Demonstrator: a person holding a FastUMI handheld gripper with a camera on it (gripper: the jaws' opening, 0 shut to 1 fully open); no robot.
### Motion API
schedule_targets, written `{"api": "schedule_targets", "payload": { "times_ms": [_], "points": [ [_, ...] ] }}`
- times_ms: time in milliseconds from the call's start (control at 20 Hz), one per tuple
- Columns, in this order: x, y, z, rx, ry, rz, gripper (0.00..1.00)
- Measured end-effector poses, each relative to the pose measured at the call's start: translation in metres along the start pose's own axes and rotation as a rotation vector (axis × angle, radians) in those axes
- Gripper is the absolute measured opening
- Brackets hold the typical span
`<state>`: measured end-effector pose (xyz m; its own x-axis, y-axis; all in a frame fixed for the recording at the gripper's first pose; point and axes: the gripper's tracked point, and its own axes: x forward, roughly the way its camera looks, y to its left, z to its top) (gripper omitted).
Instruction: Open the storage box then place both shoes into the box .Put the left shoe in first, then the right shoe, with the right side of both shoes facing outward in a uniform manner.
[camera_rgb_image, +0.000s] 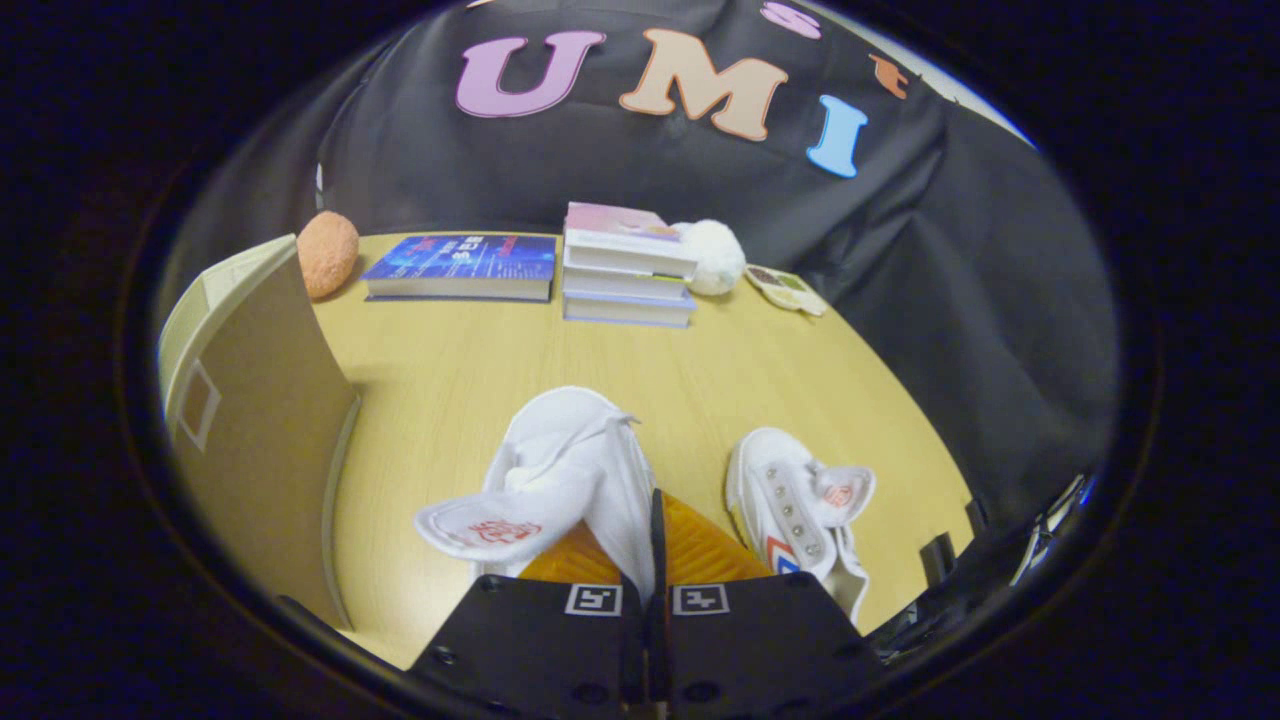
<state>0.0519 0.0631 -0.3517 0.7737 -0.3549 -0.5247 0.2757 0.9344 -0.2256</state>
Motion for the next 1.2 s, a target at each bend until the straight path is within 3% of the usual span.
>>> {"api": "schedule_targets", "payload": {
  "times_ms": [400, 650, 800, 950, 1200],
  "points": [
    [-0.117, 0.012, 0.123, 0.009, -0.197, -0.144, 0.04],
    [-0.178, 0.090, 0.184, 0.046, -0.275, -0.083, 0.04],
    [-0.190, 0.161, 0.184, 0.061, -0.232, 0.042, 0.04],
    [-0.188, 0.219, 0.154, 0.113, -0.127, 0.149, 0.04],
    [-0.152, 0.267, 0.103, 0.123, 0.049, 0.186, 0.05]
  ]
}}
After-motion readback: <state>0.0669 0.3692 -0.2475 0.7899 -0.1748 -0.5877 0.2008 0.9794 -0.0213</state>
